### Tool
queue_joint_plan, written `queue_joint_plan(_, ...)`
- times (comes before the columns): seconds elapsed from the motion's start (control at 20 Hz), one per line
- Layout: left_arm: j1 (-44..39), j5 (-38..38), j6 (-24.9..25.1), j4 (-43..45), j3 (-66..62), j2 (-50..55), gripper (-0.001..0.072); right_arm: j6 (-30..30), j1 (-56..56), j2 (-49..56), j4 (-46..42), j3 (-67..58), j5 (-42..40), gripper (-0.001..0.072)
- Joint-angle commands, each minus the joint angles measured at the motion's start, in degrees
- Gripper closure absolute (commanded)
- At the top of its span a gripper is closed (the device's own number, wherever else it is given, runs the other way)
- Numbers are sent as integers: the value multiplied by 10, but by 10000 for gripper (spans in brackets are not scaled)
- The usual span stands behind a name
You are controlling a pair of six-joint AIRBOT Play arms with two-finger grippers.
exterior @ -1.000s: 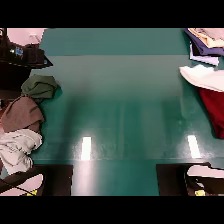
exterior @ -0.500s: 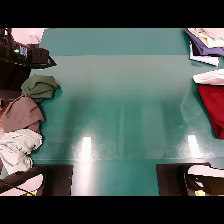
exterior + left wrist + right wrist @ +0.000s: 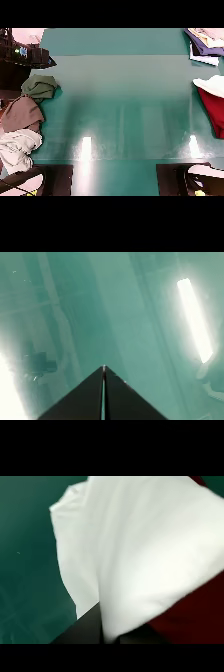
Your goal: Fold the shirts.
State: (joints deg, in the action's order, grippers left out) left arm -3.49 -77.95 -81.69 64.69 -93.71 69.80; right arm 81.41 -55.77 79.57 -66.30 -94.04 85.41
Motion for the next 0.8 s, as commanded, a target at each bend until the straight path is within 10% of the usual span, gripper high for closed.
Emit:
queue_joint_plan(0.0, 0, 0, 12, 1, 0, 0, 678, 52, -25, -24, -120, 70, 33, 690)
queue_joint_plan(0.15, 0, 0, 18, 1, 0, 0, 679, 52, -64, -47, -134, 126, 32, 688)
queue_joint_plan(0.3, 0, 0, 22, 1, 0, 0, 679, 53, -101, -61, -127, 154, 33, 115)
queue_joint_plan(0.75, 0, 7, 22, -9, 0, 0, 678, 55, 73, -146, 190, 159, -11, 223)
